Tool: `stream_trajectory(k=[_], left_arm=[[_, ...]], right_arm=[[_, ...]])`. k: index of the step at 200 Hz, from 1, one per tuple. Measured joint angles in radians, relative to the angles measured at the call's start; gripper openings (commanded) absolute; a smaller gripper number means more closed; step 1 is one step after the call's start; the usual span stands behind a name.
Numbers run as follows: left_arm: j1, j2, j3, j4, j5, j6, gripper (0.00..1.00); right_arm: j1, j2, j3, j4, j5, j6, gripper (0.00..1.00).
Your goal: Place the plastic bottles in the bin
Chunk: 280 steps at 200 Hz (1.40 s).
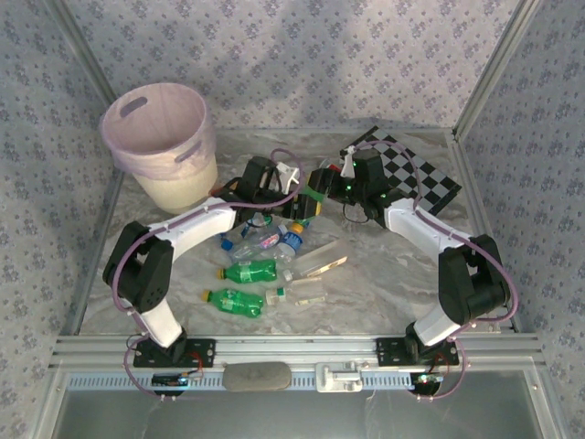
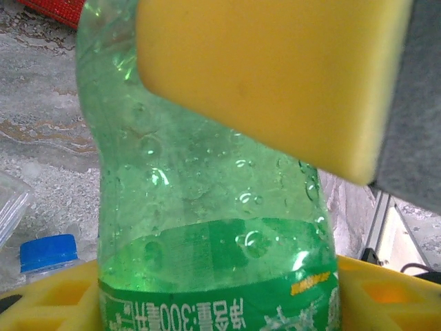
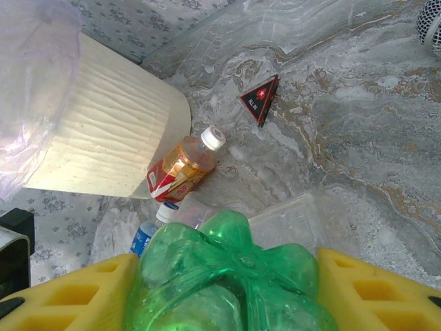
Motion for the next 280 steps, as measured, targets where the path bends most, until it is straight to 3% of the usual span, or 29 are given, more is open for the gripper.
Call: stream_trajectory(k=[11,37,113,131,144,158,220,280], left_arm=[[-0.001,0.000,0.000,0.000,-0.005,0.003,0.54],[0.007,-0.004,0.000,-0.003,-0.048,0.003,0.52],[0.129,-0.114,-0.020,-0.082,-0.190,0.051,0.51],[0.155,-0.152,0.010,-0.129,-0.241,0.090,0.51],[0.174,-0.174,0.048,-0.158,-0.281,0.119,0.51],[0.201,-0.197,0.088,-0.172,-0.313,0.145,0.51],[0.417,-0.271,0.315,-0.278,-0.438,0.227,0.51],[0.646,-0.230,0.522,-0.420,-0.488,0.258,0.52]], right_arm=[[0.000,0.000,0.000,0.000,0.001,0.002,0.73],[-0.008,-0.007,0.000,-0.001,-0.005,0.006,0.83],[-0.104,-0.100,-0.047,0.016,-0.001,0.040,0.87],[-0.108,-0.101,-0.066,0.019,0.000,0.050,0.90],[-0.108,-0.101,-0.080,0.021,0.000,0.059,0.99],[-0.108,-0.101,-0.092,0.023,0.003,0.069,0.99],[-0.100,-0.098,-0.106,0.031,0.015,0.087,0.99],[-0.095,-0.095,-0.106,0.031,0.014,0.088,0.99]])
